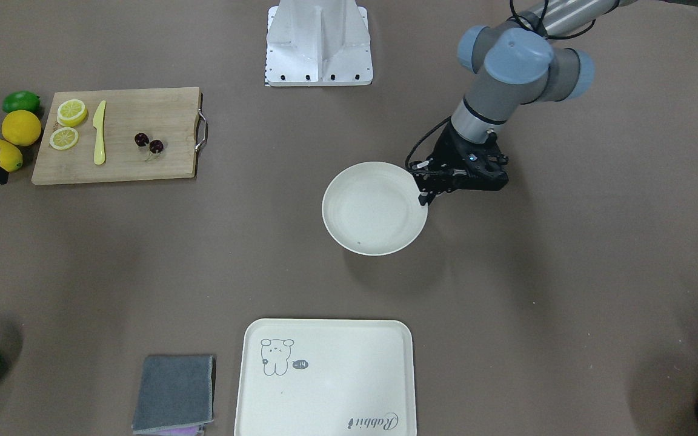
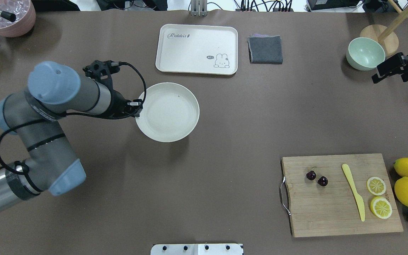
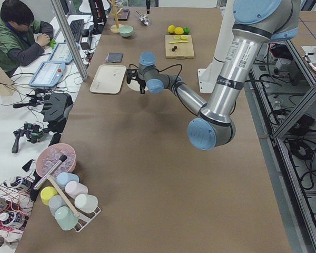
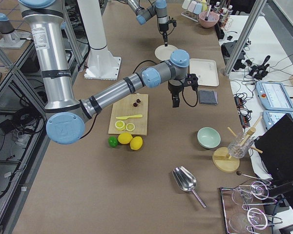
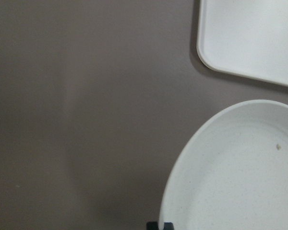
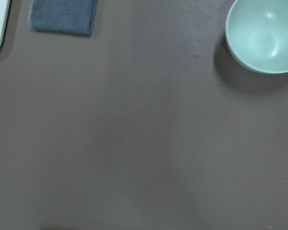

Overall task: Place red cherry on plate
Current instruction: 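Slide the white bowl to table center with the left gripper while the right arm enters, then release the bowl and raise the left gripper while the right gripper reaches for cherries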

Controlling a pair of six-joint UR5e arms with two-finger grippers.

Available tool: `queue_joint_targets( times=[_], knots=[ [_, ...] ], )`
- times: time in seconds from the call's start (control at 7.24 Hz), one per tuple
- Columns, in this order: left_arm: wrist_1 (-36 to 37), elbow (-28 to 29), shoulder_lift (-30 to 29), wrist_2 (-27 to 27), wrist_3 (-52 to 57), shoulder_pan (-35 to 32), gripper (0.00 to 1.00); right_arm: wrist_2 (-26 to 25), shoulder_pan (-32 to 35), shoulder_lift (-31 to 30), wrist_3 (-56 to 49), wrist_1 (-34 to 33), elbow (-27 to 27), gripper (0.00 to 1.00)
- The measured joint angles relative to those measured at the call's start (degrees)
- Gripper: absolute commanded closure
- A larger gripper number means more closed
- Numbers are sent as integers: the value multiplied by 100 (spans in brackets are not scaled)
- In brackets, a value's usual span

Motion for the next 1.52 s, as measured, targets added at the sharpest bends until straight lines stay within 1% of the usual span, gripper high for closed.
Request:
queue_joint_targets(
  times=[0.14,0.28,0.55,0.69,0.83,1.24,1.52],
  knots=[
    [5,113,-175,383,-316,411,100,-7,-190,60,154,1,69,0],
    [6,250,-342,652,-550,709,100,-43,-363,100,289,1,114,0],
    [2,445,-503,983,-768,1089,100,-202,-681,153,541,1,228,0],
    [-1,459,-517,1072,-820,1180,33,-254,-794,178,635,1,257,0],
    [-1,446,-514,1096,-855,1206,3,-333,-921,191,696,1,277,0],
    [4,312,-466,1079,-849,953,2,-847,-1549,232,799,88,310,0],
    [7,298,-418,1040,-810,603,2,-1192,-2096,42,803,742,301,0]
  ],
)
